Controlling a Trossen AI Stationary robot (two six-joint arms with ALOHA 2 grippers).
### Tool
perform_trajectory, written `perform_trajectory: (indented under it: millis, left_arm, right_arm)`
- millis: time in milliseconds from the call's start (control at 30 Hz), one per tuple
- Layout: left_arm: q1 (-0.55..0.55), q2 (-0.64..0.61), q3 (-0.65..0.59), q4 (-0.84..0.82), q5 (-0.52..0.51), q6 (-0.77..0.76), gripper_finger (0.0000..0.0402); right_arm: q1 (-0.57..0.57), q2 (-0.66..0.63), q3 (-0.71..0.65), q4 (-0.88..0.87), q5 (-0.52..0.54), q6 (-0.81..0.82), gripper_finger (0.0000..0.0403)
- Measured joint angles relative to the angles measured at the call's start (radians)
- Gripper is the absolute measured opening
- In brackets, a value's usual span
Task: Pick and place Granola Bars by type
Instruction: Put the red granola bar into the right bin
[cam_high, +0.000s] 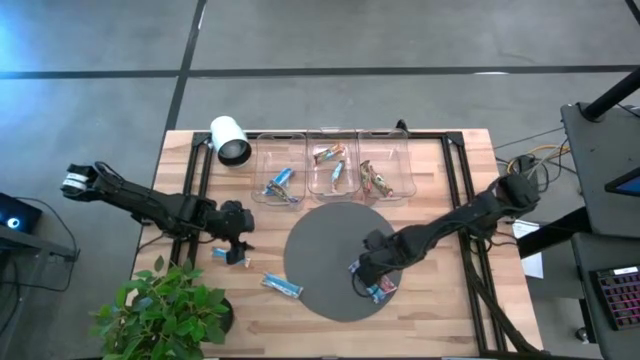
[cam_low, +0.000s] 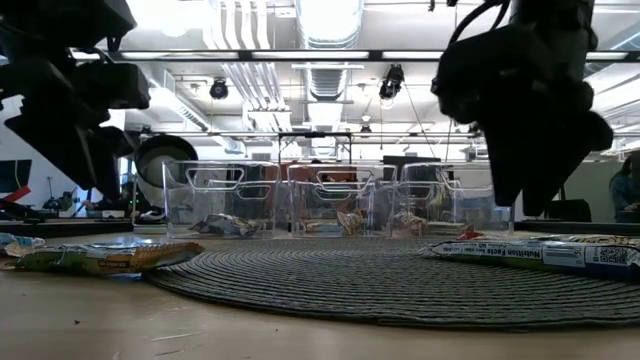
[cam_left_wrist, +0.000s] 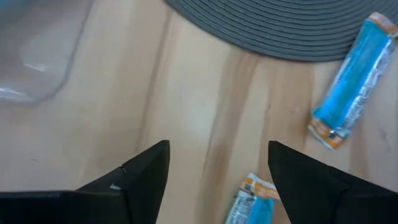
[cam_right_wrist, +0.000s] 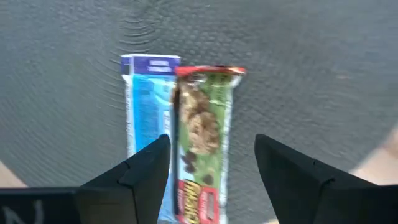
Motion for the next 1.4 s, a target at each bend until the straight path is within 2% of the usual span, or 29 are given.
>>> perform_trajectory:
  millis: [267,433,567,800,900,1167,1300,1400]
  left_arm:
    - [0.009,0.047,0.000,-0.015,0.087,-0.135,0.0253]
    - [0.009,0.160,0.023,0.037,0.108,-0.159,0.0252]
    - [0.000,0.225,0.093,0.042,0.110,-0.013,0.0252]
    - [-0.035,0.288,0.205,0.050,0.075,0.252,0.0252]
    - [-0.045,0.320,0.231,0.051,0.076,0.315,0.0252]
    - [-0.049,0.377,0.299,0.043,0.080,0.230,0.0252]
    - [-0.049,0.386,0.321,0.046,0.067,0.254,0.0252]
    - [-0.046,0.387,0.320,0.054,0.052,0.298,0.0252]
  right_arm:
    - [-0.006,-0.111,0.007,-0.160,0.087,-0.006,0.0224]
    - [-0.044,-0.180,-0.042,-0.161,0.068,-0.090,0.0224]
    - [-0.053,-0.183,-0.055,-0.122,-0.019,-0.253,0.0224]
    - [-0.051,-0.148,-0.064,-0.128,-0.017,-0.377,0.0224]
    - [-0.050,-0.114,-0.070,-0.126,-0.046,-0.408,0.0224]
    - [-0.029,-0.024,-0.068,0.069,-0.163,-0.400,0.0224]
    - [-0.003,0.016,-0.065,0.063,-0.164,-0.295,0.0224]
    - [0.011,0.039,-0.065,0.076,-0.127,-0.193,0.0224]
